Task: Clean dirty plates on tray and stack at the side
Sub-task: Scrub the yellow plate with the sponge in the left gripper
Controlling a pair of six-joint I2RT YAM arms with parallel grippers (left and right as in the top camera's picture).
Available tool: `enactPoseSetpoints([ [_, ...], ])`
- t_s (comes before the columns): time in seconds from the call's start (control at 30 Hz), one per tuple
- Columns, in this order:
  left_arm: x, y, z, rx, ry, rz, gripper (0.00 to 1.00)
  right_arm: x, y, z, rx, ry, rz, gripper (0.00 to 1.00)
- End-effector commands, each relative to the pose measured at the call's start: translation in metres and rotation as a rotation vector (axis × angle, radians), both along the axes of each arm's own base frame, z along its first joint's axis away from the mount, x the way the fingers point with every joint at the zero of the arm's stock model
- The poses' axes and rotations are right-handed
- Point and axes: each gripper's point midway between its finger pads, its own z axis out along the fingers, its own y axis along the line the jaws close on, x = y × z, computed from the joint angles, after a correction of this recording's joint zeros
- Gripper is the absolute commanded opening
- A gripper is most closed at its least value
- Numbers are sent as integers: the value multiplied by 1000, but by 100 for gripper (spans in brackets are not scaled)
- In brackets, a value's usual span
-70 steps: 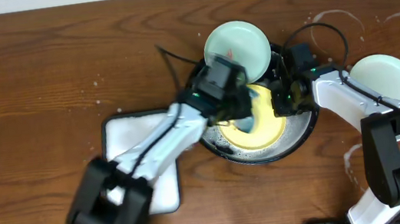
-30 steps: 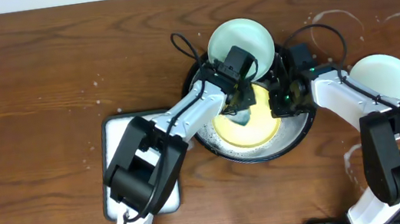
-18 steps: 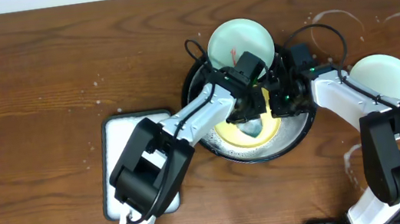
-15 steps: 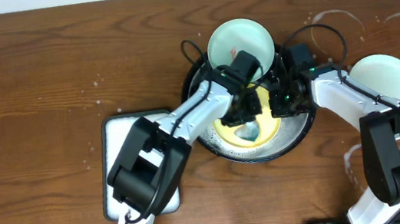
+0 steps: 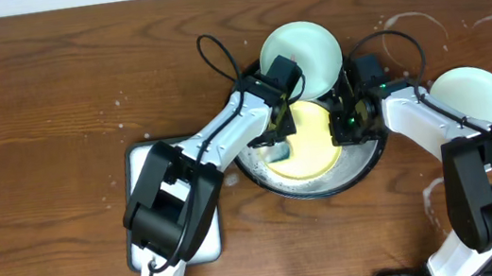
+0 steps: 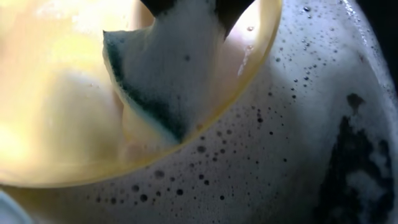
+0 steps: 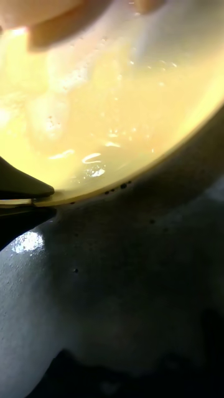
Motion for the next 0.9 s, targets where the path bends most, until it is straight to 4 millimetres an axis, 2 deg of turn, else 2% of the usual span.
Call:
enactPoseSetpoints([
  [0.0, 2, 22, -40, 111, -1, 5, 7, -14, -19, -29, -123, 63, -7, 1],
  [0.13, -13, -29, -38, -68, 36, 5, 8, -14, -19, -29, -123, 64, -7, 1],
  [0.27, -38, -75, -31, -221, 107, -40, 8, -14, -19, -29, -123, 64, -7, 1],
  [0.33, -52, -91, -28, -272, 153, -57, 8, -15, -19, -29, -122, 64, -7, 1],
  [0.47, -69, -102, -24, -333, 227, -82, 8, -15, -19, -29, -123, 66, -7, 1],
  [0.53, -71, -95, -25, -311, 242, -71, 8, -15, -19, -29, -123, 66, -7, 1],
  [0.63, -64, -71, -32, -221, 230, -39, 8, -15, -19, -29, -123, 65, -7, 1],
  [0.7, -53, -45, -37, -126, 197, -17, 8, -15, -19, -29, -122, 64, -7, 1],
  [0.77, -38, -9, -42, 11, 140, 9, 8, -14, -19, -29, -122, 64, -7, 1],
  [0.87, -14, 36, -40, 191, 50, 21, 8, -14, -19, -29, -123, 64, -7, 1],
])
